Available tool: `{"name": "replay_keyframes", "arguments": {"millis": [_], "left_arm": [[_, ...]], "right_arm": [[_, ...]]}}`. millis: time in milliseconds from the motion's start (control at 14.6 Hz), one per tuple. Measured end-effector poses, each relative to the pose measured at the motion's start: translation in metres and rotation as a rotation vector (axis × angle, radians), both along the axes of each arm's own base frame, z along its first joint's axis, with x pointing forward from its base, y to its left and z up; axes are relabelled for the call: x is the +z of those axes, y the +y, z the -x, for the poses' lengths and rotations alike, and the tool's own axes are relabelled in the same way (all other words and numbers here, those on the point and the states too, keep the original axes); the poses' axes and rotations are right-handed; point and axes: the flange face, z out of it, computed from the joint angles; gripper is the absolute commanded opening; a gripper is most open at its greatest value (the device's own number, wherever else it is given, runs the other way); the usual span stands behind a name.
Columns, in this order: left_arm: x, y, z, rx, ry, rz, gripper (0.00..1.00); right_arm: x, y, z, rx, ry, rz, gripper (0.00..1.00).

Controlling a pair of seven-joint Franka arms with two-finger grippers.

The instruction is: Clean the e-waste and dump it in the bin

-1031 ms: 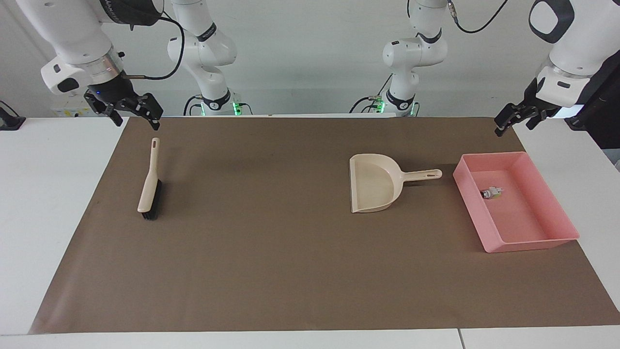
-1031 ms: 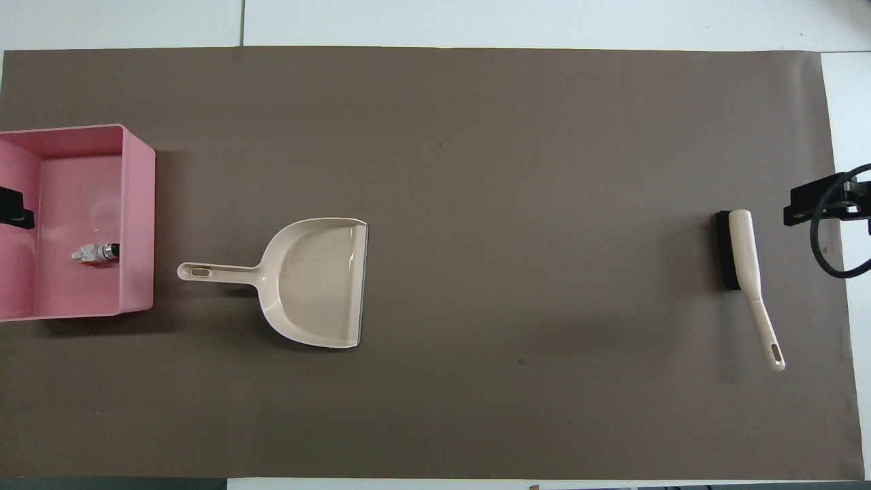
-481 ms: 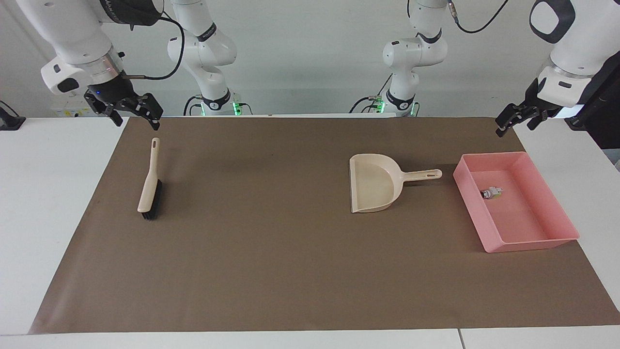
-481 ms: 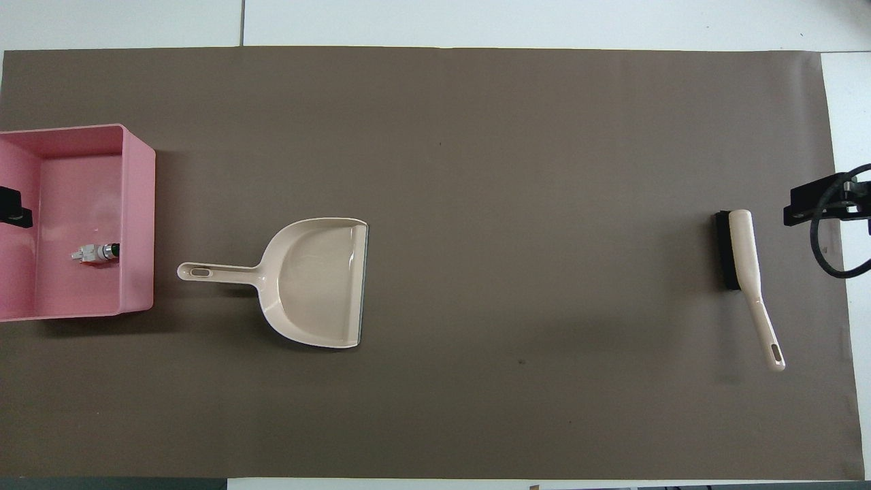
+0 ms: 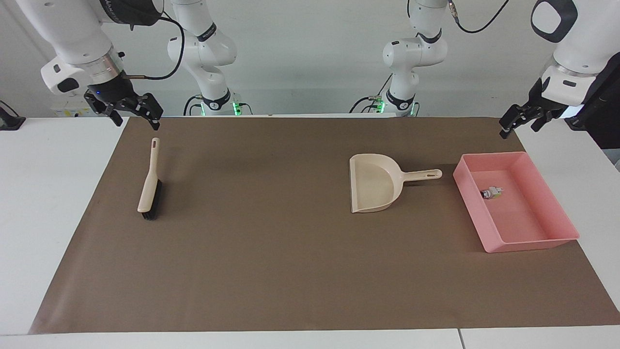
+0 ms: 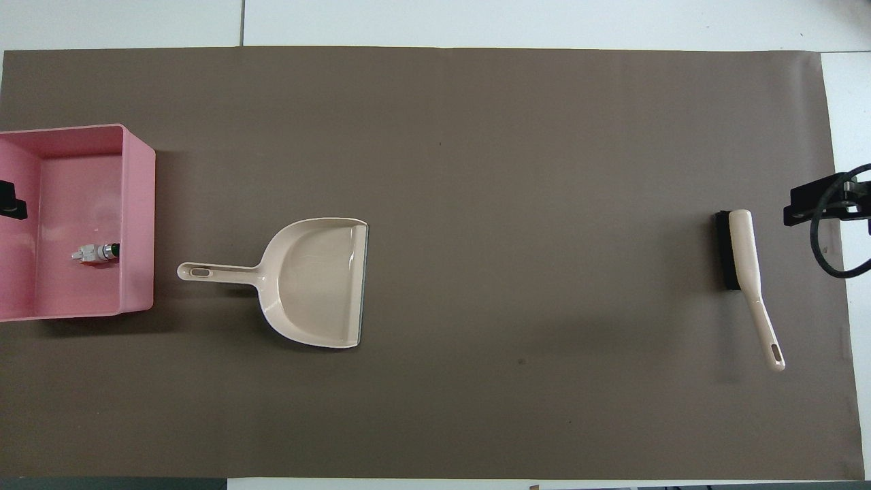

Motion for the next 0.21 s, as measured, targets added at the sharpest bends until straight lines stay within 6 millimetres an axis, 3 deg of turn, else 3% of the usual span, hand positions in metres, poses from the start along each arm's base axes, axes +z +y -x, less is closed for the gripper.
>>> {"name": "replay_keyframes", "arguments": {"millis": [206], "left_arm": [[0.0001,0.0,-0.0011,-0.001,-0.009,-0.001,0.98]], "right_arm": [[0.0,0.0,0.0,0.0,0.0,0.0,1.0]]}}
